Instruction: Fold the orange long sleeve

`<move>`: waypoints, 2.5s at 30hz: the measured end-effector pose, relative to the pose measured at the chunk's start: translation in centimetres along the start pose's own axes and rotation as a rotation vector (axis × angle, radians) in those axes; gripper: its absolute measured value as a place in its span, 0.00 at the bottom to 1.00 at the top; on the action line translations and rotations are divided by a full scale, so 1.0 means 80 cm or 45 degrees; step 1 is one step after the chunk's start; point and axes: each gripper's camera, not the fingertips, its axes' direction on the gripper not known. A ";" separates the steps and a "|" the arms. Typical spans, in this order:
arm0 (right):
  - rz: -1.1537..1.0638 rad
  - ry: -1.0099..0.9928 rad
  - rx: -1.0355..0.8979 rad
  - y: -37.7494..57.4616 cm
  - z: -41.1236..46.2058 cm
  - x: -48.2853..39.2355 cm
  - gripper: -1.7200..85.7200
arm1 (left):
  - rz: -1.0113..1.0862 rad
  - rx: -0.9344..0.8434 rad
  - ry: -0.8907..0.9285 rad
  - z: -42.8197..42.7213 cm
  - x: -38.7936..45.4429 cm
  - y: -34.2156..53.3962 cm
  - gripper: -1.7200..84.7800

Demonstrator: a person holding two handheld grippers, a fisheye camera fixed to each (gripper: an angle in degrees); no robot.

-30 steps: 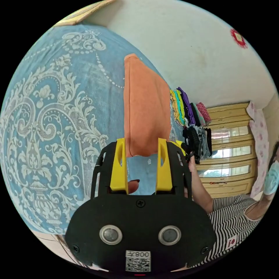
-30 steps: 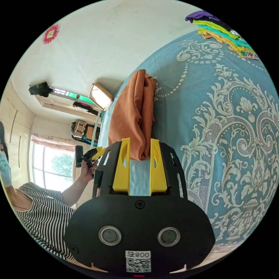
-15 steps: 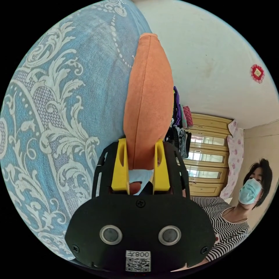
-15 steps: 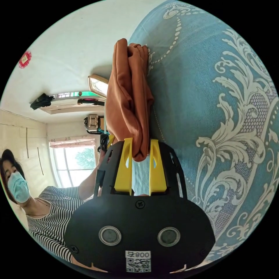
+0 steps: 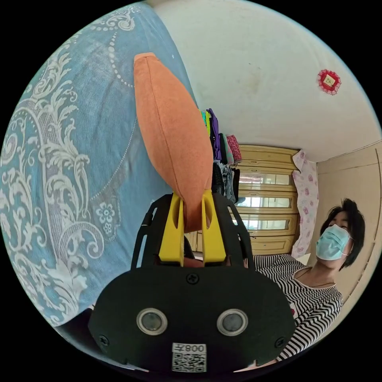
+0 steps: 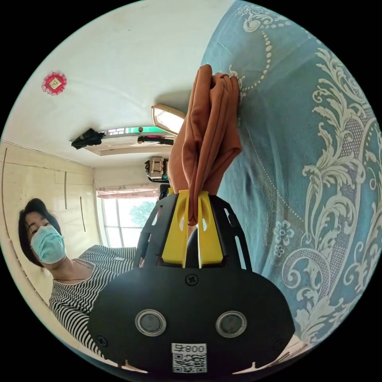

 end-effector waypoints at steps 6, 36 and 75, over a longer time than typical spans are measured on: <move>0.083 -0.120 0.039 0.089 -0.040 0.020 0.05 | -0.054 -0.015 0.002 0.044 0.024 0.046 0.11; 0.162 0.632 0.495 0.290 -0.604 0.020 0.04 | 0.387 -0.749 -0.252 0.864 0.245 -0.041 0.10; 0.288 0.874 0.466 0.473 -0.769 0.091 0.05 | 0.195 -0.720 -0.111 1.161 0.268 -0.208 0.12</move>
